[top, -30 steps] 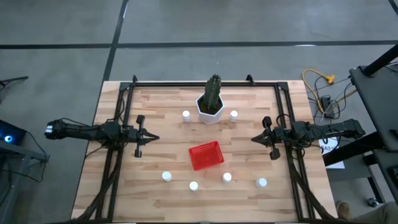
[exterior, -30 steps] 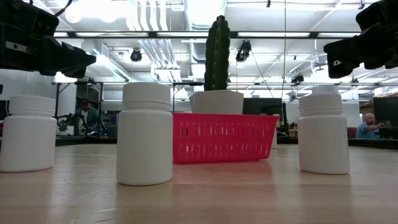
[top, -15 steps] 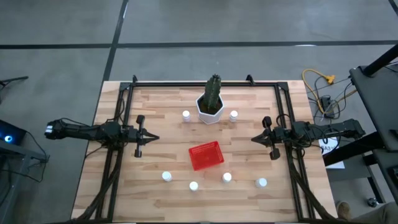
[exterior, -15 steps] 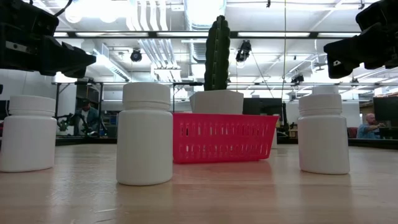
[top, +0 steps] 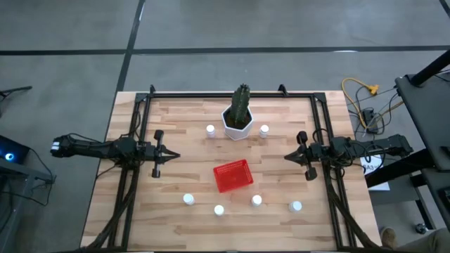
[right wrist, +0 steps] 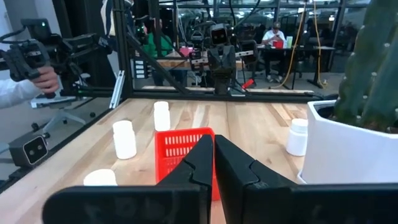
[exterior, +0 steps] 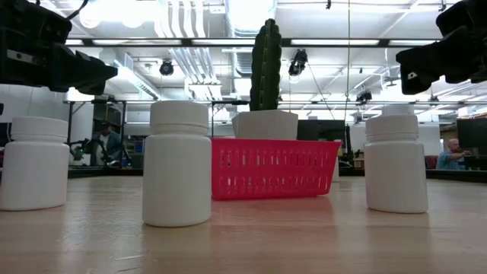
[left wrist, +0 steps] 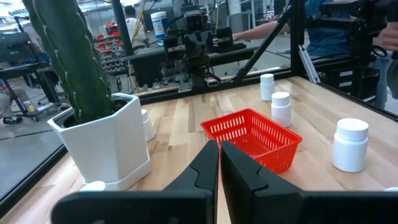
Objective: Pick and place pill bottles into a basket
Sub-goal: Put the white pill bottle into the red bin
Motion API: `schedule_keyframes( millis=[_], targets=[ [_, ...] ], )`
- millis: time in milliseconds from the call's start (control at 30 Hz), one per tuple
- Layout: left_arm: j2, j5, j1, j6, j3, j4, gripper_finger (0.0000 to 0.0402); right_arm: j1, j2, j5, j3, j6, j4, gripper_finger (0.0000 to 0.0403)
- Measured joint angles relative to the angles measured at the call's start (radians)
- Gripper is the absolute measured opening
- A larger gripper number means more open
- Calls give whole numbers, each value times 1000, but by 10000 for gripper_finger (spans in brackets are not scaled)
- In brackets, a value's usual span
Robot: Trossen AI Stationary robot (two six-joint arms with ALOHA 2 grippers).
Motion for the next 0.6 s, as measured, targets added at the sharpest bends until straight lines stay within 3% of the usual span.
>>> schedule_keyframes(
  millis=[400,600],
  targets=[
    [-1,1,0,29,0,34,0,0,0,5,0,-53,1,9],
    [-2,1,0,53,0,61,0,-1,0,242,29,-58,-45,9]
  ],
)
